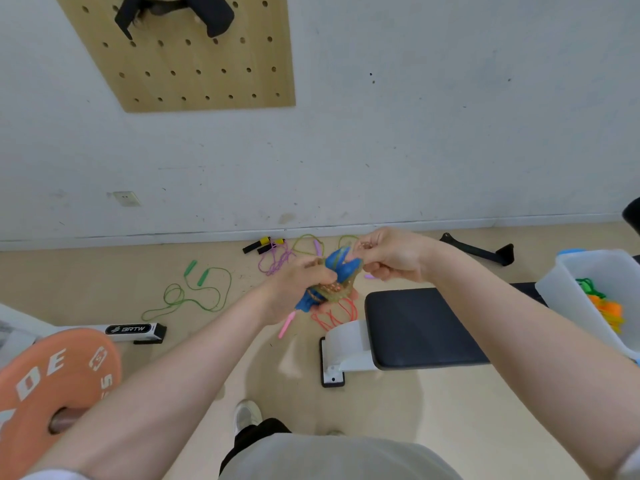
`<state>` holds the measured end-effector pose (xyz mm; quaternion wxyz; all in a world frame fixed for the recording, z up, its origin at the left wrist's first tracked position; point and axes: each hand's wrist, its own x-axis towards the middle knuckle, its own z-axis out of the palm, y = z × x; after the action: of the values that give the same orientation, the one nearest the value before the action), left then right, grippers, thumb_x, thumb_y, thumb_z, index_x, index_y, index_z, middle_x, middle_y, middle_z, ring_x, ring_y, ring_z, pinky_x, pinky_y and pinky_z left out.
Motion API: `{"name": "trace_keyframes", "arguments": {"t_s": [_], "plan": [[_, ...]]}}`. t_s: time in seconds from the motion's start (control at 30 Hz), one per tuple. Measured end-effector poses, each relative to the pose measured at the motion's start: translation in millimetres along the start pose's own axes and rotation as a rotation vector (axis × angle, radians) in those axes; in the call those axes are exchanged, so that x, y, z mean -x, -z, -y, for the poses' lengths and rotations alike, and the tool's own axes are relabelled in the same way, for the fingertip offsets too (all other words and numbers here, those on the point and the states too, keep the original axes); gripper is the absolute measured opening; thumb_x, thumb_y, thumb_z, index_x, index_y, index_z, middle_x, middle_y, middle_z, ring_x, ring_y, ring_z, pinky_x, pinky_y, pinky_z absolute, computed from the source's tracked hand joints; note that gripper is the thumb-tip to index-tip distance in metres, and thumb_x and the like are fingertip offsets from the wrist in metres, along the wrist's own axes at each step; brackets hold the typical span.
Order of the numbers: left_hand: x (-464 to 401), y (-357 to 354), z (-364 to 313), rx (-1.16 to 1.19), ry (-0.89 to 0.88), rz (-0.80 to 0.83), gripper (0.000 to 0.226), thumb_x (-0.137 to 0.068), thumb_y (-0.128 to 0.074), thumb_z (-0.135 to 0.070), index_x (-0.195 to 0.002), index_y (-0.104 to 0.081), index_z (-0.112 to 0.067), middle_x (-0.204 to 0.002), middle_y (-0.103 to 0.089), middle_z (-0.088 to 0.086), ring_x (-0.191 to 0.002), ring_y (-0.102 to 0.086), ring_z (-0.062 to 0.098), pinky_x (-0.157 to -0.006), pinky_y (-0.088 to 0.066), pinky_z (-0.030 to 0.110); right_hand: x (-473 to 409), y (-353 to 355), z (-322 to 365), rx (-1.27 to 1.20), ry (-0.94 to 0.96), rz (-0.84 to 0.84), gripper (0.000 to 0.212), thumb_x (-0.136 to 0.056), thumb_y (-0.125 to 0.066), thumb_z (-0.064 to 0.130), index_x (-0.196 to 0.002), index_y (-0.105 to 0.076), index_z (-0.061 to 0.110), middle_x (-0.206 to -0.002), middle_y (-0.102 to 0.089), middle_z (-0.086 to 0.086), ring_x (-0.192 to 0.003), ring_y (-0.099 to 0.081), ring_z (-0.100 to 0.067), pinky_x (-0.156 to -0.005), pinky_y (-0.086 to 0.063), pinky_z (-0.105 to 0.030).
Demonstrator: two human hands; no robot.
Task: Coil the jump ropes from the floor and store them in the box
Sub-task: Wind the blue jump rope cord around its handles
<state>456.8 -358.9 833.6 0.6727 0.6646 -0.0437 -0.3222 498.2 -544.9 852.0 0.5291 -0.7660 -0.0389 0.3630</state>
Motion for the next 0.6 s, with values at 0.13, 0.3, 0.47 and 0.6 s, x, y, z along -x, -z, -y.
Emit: {"name": "trace_keyframes", "arguments": {"t_s": [0.13, 0.3, 0.47, 0.6], "plan": [[0.2, 3.6, -4.2, -0.36, 0.046, -0.011, 0.031, -0.066, -0.061, -0.02, -0.09, -0.056, -0.001, -0.072, -0.049, 0.013, -0.045, -0.046, 0.013, -0.045, -0.033, 0.022, 0.8, -13.9, 15.0, 0.226, 0.013, -0.078, 0.019, -0.088, -0.058, 0.008, -0.07, -0.056, 0.003, -0.049, -0.049, 0.0, -0.038, -0.041, -0.007, -0.037, -0.031, -0.012], [-3.7, 3.7, -8.4, -0.616, 0.048, -0.078, 0.022, -0.082, -0.061, -0.018, -0.1, -0.054, -0.028, -0.079, -0.057, -0.002, -0.046, -0.051, 0.008, -0.046, -0.04, 0.016, -4.8, -31.7, 31.5, 0.693, 0.156, -0.154, 0.032, -0.092, -0.052, 0.022, -0.089, -0.063, -0.007, -0.073, -0.052, -0.011, -0.067, -0.043, -0.018, -0.055, -0.03, -0.028], [-1.9, 6.9, -5.9, -0.45, -0.01, -0.227, 0.011, -0.088, -0.057, -0.029, -0.096, -0.049, -0.028, -0.082, -0.059, -0.001, -0.05, -0.052, 0.017, -0.045, -0.037, 0.018, -9.5, -46.8, 23.0, 1.017, 0.371, -0.366, 0.03, -0.097, -0.036, 0.022, -0.105, -0.065, 0.019, -0.109, -0.059, -0.002, -0.11, -0.044, -0.022, -0.09, -0.024, -0.031], [-2.9, 7.8, -0.8, -0.263, -0.072, -0.321, 0.016, -0.093, -0.054, -0.022, -0.108, -0.053, -0.019, -0.079, -0.058, -0.001, -0.054, -0.052, 0.018, -0.044, -0.037, 0.018, -14.8, -44.7, 7.4, 1.118, 0.722, -0.653, 0.024, -0.078, -0.065, 0.002, -0.096, -0.071, 0.017, -0.089, -0.069, 0.003, -0.104, -0.059, -0.027, -0.096, -0.034, -0.033]]}}
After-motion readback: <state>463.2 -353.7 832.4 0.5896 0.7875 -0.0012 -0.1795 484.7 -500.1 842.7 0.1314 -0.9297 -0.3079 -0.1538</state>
